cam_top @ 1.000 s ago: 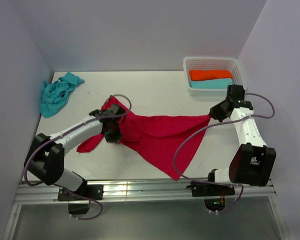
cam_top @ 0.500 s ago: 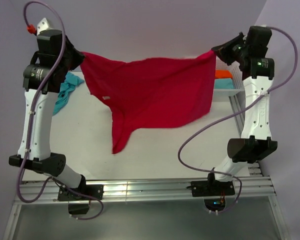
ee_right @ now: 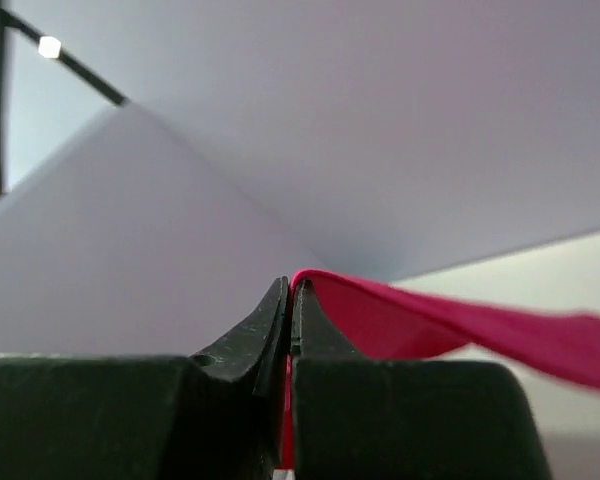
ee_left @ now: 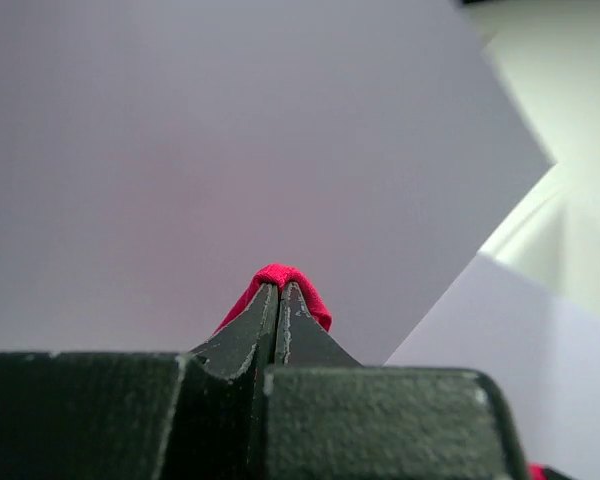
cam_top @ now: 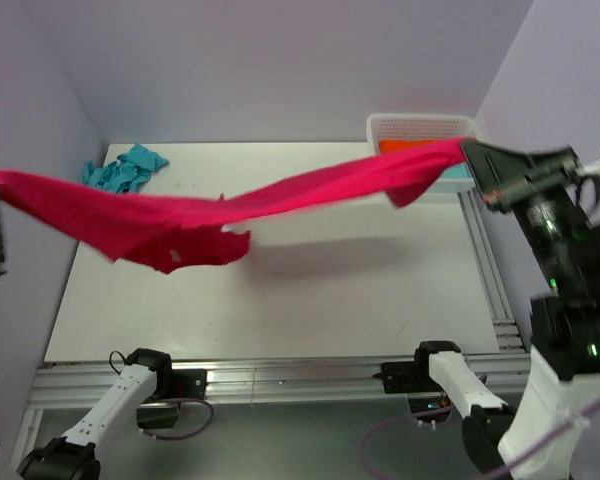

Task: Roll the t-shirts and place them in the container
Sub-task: Flatten the tshirt

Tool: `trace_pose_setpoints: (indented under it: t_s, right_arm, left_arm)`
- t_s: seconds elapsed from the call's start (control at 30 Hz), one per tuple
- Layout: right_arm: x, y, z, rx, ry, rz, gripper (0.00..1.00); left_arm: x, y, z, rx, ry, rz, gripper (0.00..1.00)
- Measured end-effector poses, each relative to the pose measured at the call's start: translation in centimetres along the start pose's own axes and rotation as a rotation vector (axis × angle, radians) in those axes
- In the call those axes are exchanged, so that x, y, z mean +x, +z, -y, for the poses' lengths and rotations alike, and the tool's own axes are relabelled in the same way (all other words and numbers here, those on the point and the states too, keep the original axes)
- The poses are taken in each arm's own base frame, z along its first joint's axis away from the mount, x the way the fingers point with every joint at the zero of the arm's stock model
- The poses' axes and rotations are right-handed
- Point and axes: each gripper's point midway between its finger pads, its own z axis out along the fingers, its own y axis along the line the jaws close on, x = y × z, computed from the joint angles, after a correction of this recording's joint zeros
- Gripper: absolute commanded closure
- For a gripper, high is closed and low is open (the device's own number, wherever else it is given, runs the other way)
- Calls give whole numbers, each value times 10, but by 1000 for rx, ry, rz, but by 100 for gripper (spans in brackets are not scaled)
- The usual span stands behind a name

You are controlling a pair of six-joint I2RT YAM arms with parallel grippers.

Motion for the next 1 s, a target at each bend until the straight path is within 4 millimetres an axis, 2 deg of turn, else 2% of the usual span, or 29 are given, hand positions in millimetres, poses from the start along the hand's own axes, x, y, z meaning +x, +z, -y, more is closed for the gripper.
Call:
trace_pose_setpoints:
  t_s: [0.07,0.1,0.2,0.27,0.33,0.37,0.43,0.47,0.53,0.57,0.6,0.63,0.7,0.77,0.83,0.9,1.0]
  right_arm:
    - [-5,-37,-26,-70,-10,55,100]
    - [-7,-49,-33,-88,-7,74,100]
    - [-11,-79,-46,-109,18,118,100]
    - [-10,-83,-43,-74,48,110,100]
    - [-7,-74,-33,-14,76,74,100]
    - [-4,-66,-26,18,90,51,100]
    - [6,-42,-3,93,128,-5,100]
    - [17,-27,16,138,153,-41,100]
    - [48,-3,63,256,216,-127,100]
    - [71,9,95,341,263,-186,100]
    - [91,19,123,412,299,-235,100]
    - [105,23,142,461,325,-266,100]
    - [138,36,189,574,378,-329,100]
    - [168,44,229,665,413,-371,100]
    - [193,47,256,720,424,-400,100]
    - [214,57,275,760,423,-432,100]
    - [247,98,303,793,395,-476,100]
  left_arm:
    - [-29,-16,17,56,-13,70,100]
    - [-40,-21,24,79,-15,100,100]
    - [-57,-29,33,104,-2,140,100]
    - [-58,-21,34,94,11,142,100]
    - [-47,-3,29,64,24,117,100]
    - [-35,10,23,39,31,90,100]
    - [0,40,5,-16,51,10,100]
    - [23,55,-7,-50,66,-39,100]
    - [83,84,-41,-137,107,-164,100]
    - [111,95,-59,-181,129,-225,100]
    - [149,108,-83,-236,155,-302,100]
    - [170,114,-98,-268,171,-344,100]
    - [234,127,-147,-363,215,-464,99]
    - [278,124,-192,-444,241,-553,100]
    - [311,116,-239,-538,260,-617,100]
    - [333,108,-282,-631,272,-656,100]
    - [356,112,-325,-715,267,-668,100]
